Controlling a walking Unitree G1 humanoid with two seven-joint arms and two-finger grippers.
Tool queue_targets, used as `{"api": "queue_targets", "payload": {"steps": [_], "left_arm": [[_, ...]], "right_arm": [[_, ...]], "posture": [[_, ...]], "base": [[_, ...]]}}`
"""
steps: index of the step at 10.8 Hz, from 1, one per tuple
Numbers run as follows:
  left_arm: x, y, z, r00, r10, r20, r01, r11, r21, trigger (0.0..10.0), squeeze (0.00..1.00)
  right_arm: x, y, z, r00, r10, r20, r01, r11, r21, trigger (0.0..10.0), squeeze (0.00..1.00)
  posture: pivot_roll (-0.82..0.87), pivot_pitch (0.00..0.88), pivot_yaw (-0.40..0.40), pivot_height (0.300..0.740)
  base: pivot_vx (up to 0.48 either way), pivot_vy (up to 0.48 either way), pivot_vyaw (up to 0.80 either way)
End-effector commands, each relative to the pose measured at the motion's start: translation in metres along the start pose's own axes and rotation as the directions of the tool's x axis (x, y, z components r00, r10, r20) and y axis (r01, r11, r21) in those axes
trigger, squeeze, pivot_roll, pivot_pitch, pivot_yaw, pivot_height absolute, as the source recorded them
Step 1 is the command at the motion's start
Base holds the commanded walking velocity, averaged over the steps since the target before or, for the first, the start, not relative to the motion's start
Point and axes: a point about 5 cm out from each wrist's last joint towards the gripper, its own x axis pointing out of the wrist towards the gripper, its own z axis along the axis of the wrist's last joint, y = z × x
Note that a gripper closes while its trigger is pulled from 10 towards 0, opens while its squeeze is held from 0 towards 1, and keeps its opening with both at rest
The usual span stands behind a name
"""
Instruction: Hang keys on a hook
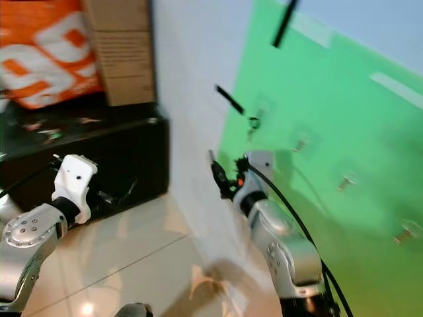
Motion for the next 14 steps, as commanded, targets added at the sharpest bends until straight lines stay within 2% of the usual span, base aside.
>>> {"api": "queue_targets", "payload": {"steps": [1, 3, 4, 6, 7, 10, 12, 14], "left_arm": [[0.001, -0.005, 0.000, 1.000, -0.006, 0.002, 0.006, 1.000, 0.006, 10.0, 0.00], [0.002, -0.001, 0.004, 0.994, 0.093, 0.051, -0.093, 0.996, -0.019, 10.0, 0.00], [0.000, 0.003, 0.014, 0.971, 0.163, 0.173, -0.160, 0.987, -0.029, 10.0, 0.00], [0.000, 0.000, 0.011, 0.974, 0.167, 0.151, -0.169, 0.986, -0.001, 10.0, 0.00], [-0.002, -0.001, 0.011, 0.972, 0.176, 0.159, -0.171, 0.984, -0.046, 10.0, 0.00], [-0.004, 0.002, 0.005, 0.965, 0.215, 0.152, -0.207, 0.976, -0.066, 10.0, 0.00], [-0.003, 0.005, 0.004, 0.958, 0.243, 0.153, -0.232, 0.969, -0.088, 10.0, 0.00], [-0.002, 0.004, 0.004, 0.960, 0.239, 0.145, -0.229, 0.970, -0.076, 10.0, 0.00]], "right_arm": [[-0.003, -0.004, 0.002, 0.999, -0.040, 0.029, 0.042, 0.997, -0.057, 10.0, 1.00], [-0.004, -0.006, 0.001, 0.997, -0.062, 0.043, 0.065, 0.994, -0.084, 10.0, 1.00], [-0.004, -0.008, 0.000, 0.997, -0.071, 0.044, 0.075, 0.993, -0.092, 10.0, 1.00], [-0.003, -0.009, -0.004, 0.997, -0.076, 0.034, 0.079, 0.991, -0.112, 10.0, 1.00], [-0.003, -0.008, -0.006, 0.996, -0.082, 0.032, 0.085, 0.990, -0.108, 10.0, 1.00], [-0.002, -0.010, -0.006, 0.995, -0.091, 0.038, 0.095, 0.989, -0.109, 10.0, 1.00], [-0.001, -0.009, -0.006, 0.996, -0.085, 0.040, 0.089, 0.990, -0.114, 10.0, 1.00], [0.004, -0.007, -0.004, 0.997, -0.072, 0.042, 0.076, 0.990, -0.121, 10.0, 1.00]], "posture": [[0.08, 0.000, -0.091, 0.740], [0.08, 0.000, -0.089, 0.740], [0.07, 0.000, -0.091, 0.740], [0.07, 0.000, -0.091, 0.740], [0.07, 0.000, -0.096, 0.740], [0.07, 0.000, -0.107, 0.740], [0.07, 0.000, -0.112, 0.740], [0.08, 0.000, -0.117, 0.740]], "base": [[0.000, 0.000, 0.80], [0.000, 0.000, 0.80], [0.000, 0.000, 0.80], [0.000, 0.000, 0.80], [0.000, 0.000, 0.80], [0.000, 0.000, 0.80], [0.285, 0.000, 0.80], [0.349, 0.000, 0.80]]}}
